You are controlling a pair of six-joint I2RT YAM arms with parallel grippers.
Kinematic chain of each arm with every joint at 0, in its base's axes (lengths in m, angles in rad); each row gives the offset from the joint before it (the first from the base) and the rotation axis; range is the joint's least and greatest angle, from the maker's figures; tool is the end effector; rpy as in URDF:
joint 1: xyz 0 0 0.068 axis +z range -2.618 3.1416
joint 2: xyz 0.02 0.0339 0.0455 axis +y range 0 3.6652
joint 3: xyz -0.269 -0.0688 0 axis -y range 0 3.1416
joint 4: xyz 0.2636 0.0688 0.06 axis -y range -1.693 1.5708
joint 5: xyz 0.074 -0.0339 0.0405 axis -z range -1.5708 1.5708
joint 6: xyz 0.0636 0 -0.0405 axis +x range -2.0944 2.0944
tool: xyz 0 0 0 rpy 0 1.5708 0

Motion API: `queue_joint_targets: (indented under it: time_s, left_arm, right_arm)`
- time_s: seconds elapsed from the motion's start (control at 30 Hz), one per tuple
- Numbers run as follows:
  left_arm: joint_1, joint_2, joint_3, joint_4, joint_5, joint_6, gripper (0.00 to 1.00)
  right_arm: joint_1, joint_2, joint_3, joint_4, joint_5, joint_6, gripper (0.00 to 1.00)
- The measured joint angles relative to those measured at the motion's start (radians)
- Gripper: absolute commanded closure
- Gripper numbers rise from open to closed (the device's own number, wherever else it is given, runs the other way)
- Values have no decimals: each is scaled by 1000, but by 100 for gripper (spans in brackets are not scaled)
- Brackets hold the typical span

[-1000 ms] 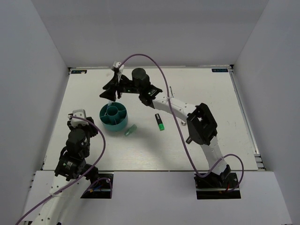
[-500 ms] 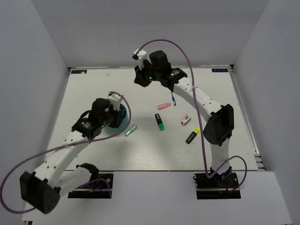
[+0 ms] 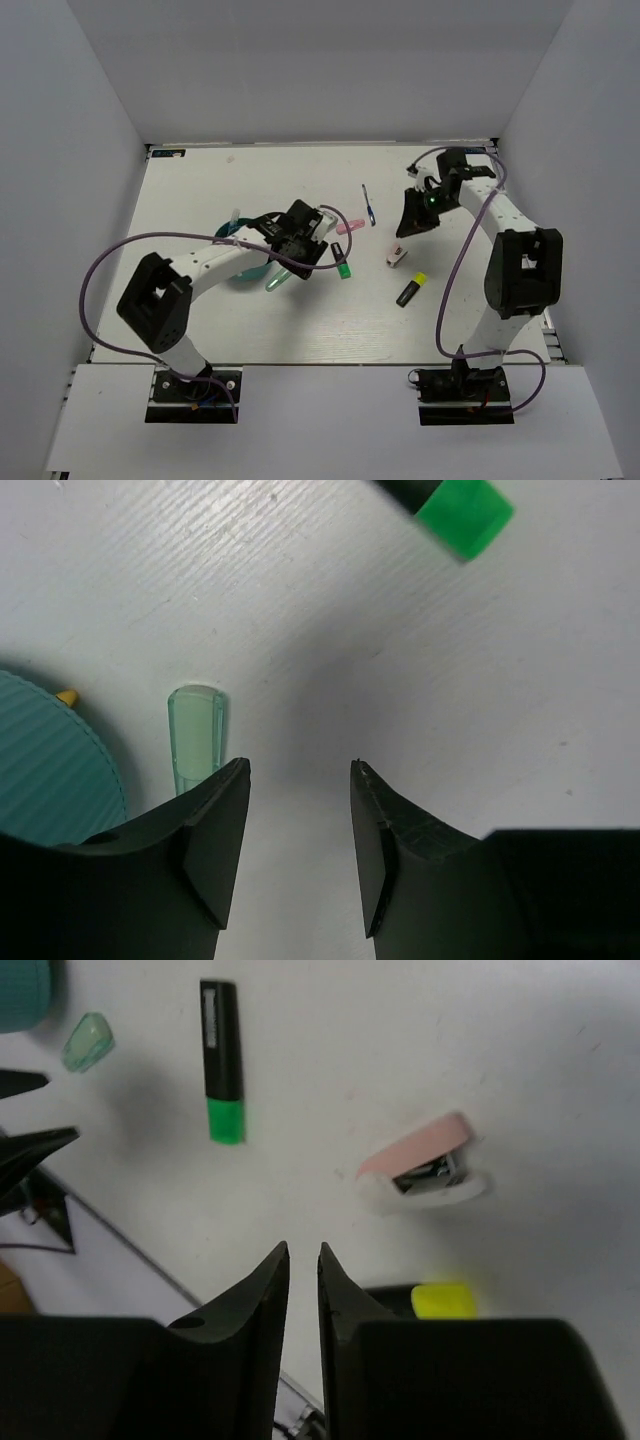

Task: Sort the stationery into containers
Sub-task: Pick up the pen from the center of the board.

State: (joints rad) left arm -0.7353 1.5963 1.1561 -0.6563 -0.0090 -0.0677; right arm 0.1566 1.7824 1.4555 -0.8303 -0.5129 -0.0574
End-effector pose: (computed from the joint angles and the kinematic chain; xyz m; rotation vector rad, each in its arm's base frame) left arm 0.2627 -0.2369 0.2020 0.8790 2.5436 -0.2430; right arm 0.3877 0.0928 0.2302 -0.4306 2.6354 0.7260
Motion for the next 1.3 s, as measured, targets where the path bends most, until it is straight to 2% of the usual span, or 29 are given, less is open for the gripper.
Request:
queue_joint_targets:
  time_s: [0.2, 0.4, 0.93, 1.3]
  left_arm:
    - [-3, 110, 18, -27, -52, 23, 45]
    - [17, 157, 56, -33, -63, 50, 42]
    - [92, 252, 100, -31, -88, 105, 42]
    - [99, 288, 100, -50, -73, 128, 42]
  right_arm:
    - [-72, -84, -210, 53, -181, 32, 77]
    - [-109, -158, -305, 132, -268, 43, 76]
    - [-203, -196, -341, 189, -361, 51, 76]
    - [-240, -196, -341, 206, -395, 70, 74]
